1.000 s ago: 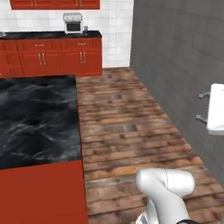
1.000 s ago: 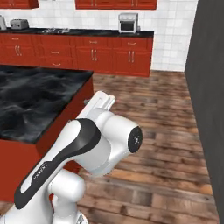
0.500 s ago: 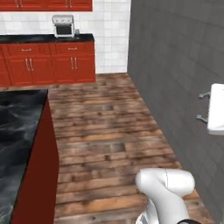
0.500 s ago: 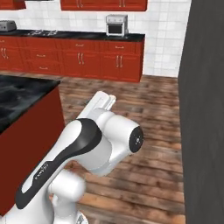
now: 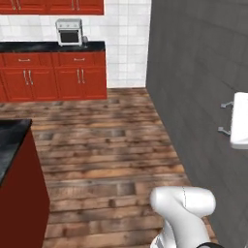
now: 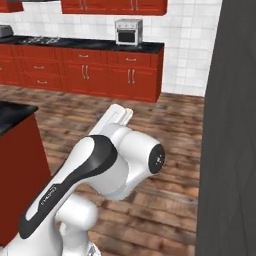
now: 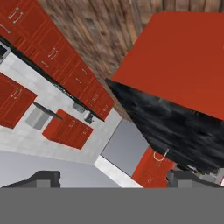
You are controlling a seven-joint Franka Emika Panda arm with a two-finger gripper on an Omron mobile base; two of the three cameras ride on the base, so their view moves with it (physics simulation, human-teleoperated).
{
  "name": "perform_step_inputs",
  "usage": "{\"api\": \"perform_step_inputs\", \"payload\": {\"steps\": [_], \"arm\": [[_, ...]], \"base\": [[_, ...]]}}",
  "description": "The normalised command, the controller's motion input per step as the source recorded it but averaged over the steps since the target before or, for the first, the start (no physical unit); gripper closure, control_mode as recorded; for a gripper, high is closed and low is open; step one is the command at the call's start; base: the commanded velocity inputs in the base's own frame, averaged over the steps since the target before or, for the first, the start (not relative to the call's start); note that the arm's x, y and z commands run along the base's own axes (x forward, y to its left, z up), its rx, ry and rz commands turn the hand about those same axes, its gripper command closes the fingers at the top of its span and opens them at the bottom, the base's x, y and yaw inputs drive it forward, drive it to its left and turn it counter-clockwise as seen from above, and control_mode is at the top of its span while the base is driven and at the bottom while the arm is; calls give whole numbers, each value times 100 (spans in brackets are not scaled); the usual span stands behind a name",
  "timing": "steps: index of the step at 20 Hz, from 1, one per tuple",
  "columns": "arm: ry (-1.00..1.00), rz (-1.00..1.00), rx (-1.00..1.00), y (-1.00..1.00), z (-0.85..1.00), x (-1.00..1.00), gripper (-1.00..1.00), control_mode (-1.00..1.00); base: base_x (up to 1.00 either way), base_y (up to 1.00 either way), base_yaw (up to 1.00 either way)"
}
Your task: Retrieve the wine glasses from the counter and place one next to each plate.
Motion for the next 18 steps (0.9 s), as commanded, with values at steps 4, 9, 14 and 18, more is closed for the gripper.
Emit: {"api": "perform_step_inputs", "payload": {"steps": [4, 9, 14, 18], "arm": [[0, 0, 0, 0, 0, 0, -100, 100], [0, 0, 0, 0, 0, 0, -100, 100], [0, 0, 0, 0, 0, 0, -100, 100], [0, 0, 0, 0, 0, 0, -100, 100]], "base": [[100, -47, 17], [100, -20, 16], [100, -5, 18], [100, -1, 17]]}}
